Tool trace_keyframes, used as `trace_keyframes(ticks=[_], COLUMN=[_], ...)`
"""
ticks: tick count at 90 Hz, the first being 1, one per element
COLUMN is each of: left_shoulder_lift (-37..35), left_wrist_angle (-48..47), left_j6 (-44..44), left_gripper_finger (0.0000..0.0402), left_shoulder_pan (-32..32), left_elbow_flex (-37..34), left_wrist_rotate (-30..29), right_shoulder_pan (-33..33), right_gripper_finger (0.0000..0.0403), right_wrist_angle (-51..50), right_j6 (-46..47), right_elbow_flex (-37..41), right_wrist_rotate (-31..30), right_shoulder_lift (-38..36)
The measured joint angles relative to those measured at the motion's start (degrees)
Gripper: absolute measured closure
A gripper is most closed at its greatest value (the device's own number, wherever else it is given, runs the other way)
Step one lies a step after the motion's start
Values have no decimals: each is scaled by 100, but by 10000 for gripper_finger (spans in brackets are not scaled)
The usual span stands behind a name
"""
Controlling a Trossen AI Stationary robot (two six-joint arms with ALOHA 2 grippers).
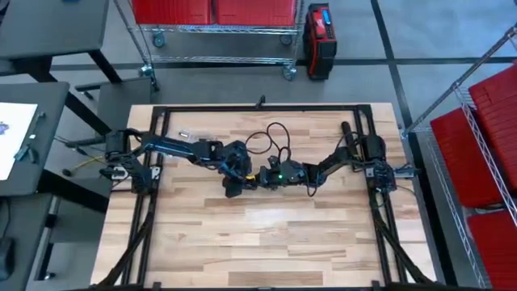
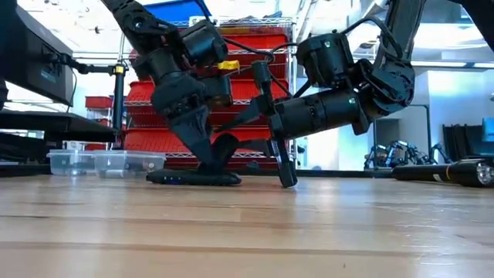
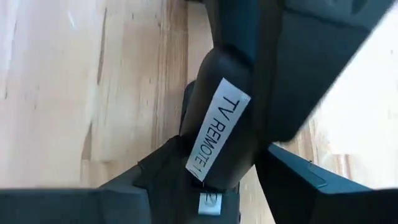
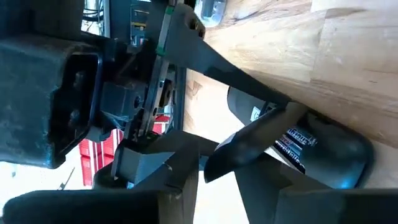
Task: Insert battery
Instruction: Close the remote's battery compartment
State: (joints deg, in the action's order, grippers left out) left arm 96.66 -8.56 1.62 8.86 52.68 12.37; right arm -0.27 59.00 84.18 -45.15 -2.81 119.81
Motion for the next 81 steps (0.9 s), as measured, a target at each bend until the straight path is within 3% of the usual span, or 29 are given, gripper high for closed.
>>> trace_keyframes(ticks=[14,37,54,81], left_shoulder_lift=[-2,-185,-932,-2120], left_wrist_angle=[-157,-528,-903,-1172], left_j6=[31,35,182,227], left_gripper_finger=[222,222,222,222], left_shoulder_pan=[-2,-7,-5,11], left_elbow_flex=[49,51,51,51], left_wrist_rotate=[-13,-1,-16,-238], right_shoulder_pan=[121,371,453,184], right_gripper_finger=[393,398,400,402], right_wrist_angle=[-23,-148,61,36], right_j6=[-95,-418,-1231,-1339], right_elbow_flex=[2,-4,4,0], right_wrist_rotate=[-2,-71,-209,-209], right_shoulder_lift=[0,-4,0,0])
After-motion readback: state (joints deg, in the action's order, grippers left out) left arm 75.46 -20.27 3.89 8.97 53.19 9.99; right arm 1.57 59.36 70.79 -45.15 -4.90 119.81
